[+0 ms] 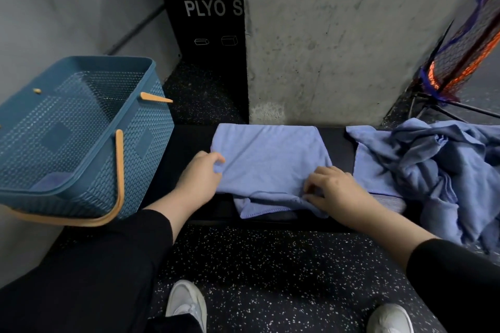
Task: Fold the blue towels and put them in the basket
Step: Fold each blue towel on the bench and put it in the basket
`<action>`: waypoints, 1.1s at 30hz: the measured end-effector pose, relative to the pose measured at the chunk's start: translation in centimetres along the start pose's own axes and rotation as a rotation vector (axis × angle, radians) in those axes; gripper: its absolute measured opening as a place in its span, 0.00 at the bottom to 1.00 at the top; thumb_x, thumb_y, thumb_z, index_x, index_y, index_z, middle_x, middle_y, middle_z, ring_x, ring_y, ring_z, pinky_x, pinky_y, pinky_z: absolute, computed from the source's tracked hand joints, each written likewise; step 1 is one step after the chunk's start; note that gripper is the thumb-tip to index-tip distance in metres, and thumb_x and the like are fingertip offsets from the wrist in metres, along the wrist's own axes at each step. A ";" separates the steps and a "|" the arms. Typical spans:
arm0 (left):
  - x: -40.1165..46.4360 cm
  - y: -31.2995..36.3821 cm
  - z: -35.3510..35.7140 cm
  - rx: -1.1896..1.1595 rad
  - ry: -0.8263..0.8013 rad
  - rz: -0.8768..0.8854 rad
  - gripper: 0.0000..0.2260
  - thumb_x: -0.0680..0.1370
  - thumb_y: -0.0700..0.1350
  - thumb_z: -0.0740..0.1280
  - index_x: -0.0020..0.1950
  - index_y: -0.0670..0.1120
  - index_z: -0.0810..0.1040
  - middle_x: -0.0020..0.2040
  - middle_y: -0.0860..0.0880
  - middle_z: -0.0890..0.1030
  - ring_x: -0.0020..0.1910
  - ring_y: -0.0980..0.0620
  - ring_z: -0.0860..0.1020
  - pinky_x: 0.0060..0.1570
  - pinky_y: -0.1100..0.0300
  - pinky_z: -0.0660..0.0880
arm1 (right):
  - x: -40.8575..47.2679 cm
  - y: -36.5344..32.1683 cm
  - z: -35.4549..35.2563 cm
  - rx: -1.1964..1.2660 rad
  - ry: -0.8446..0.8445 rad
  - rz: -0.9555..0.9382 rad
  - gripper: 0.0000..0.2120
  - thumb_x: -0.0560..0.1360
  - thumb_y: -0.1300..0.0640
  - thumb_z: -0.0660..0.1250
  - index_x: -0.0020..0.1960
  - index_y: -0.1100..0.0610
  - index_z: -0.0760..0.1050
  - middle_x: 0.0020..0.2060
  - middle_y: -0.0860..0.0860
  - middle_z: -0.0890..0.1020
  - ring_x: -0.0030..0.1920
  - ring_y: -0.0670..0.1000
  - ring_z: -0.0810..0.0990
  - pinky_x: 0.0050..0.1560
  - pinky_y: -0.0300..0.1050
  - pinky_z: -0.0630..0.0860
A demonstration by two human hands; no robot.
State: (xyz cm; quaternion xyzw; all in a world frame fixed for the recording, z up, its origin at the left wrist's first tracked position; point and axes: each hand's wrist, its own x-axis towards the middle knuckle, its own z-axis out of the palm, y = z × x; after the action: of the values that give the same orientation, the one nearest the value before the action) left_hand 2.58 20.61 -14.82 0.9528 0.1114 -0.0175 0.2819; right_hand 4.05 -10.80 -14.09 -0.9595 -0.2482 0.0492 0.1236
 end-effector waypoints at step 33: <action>-3.7 0.5 -3.1 0.062 0.042 0.441 0.18 0.79 0.57 0.57 0.40 0.46 0.75 0.45 0.52 0.76 0.45 0.50 0.76 0.49 0.49 0.74 | -1.8 0.6 -5.1 0.235 0.218 0.144 0.11 0.75 0.63 0.68 0.55 0.53 0.79 0.40 0.46 0.81 0.41 0.50 0.79 0.40 0.42 0.67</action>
State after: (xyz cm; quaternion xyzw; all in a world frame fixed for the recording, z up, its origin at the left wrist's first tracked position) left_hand -1.03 21.15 -11.58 0.9624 -0.0944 0.0609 0.2473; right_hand 3.58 -13.32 -9.24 -0.9535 -0.1563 -0.0179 0.2571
